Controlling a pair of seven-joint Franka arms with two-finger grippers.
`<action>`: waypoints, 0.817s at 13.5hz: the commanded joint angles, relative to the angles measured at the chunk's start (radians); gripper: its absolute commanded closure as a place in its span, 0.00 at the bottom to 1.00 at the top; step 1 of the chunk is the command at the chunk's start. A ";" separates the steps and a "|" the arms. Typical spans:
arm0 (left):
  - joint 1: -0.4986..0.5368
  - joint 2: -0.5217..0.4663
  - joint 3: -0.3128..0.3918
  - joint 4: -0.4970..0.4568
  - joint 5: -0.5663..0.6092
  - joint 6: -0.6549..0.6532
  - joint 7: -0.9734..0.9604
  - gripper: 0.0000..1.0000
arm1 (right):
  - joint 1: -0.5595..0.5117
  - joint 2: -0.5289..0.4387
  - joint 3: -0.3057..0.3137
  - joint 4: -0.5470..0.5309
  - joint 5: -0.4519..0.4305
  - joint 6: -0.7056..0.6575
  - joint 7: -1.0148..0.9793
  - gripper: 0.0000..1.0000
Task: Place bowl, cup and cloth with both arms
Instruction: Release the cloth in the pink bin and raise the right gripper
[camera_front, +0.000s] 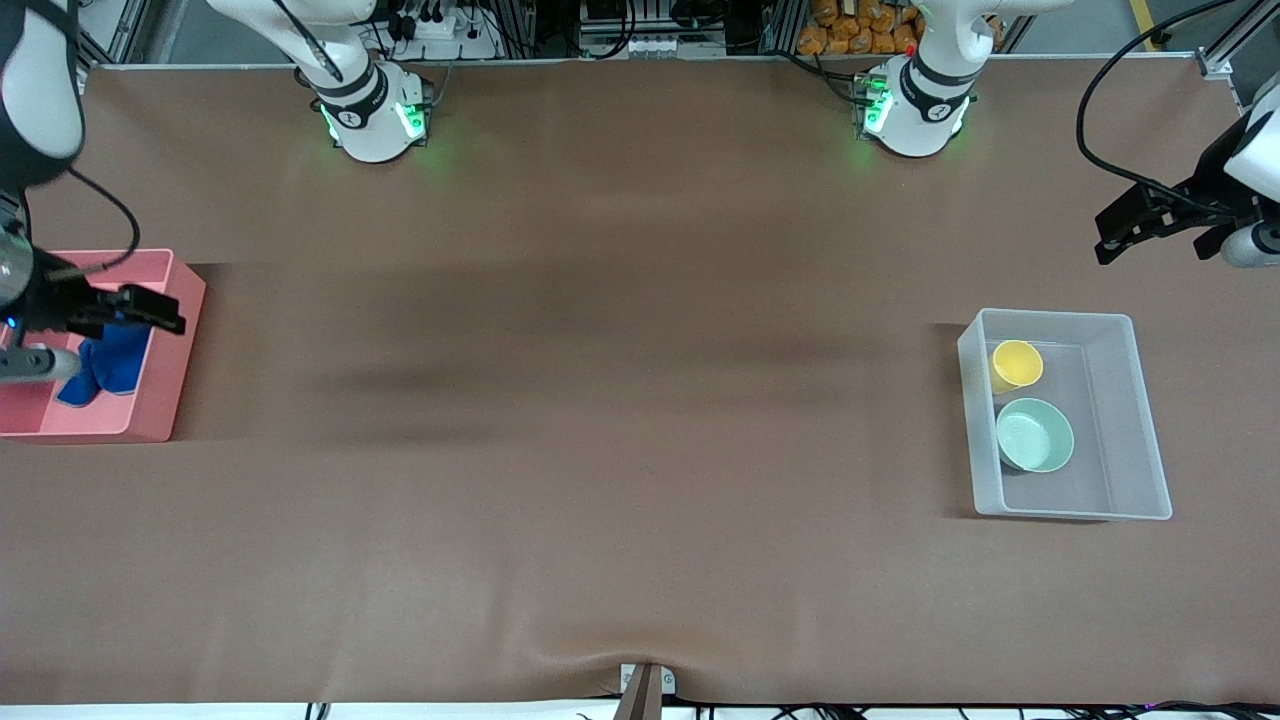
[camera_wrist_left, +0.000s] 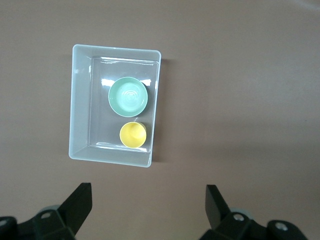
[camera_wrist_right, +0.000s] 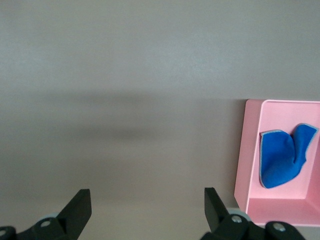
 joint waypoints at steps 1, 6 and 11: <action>-0.004 -0.034 0.009 -0.022 -0.017 -0.016 0.019 0.00 | 0.010 -0.111 -0.012 -0.028 0.016 -0.047 0.020 0.00; -0.007 -0.031 0.010 -0.018 -0.017 -0.011 0.016 0.00 | 0.018 -0.167 -0.019 -0.025 0.031 -0.078 0.137 0.00; -0.016 -0.026 0.009 -0.001 -0.022 -0.014 0.001 0.00 | 0.015 -0.167 -0.029 0.007 0.045 -0.112 0.137 0.00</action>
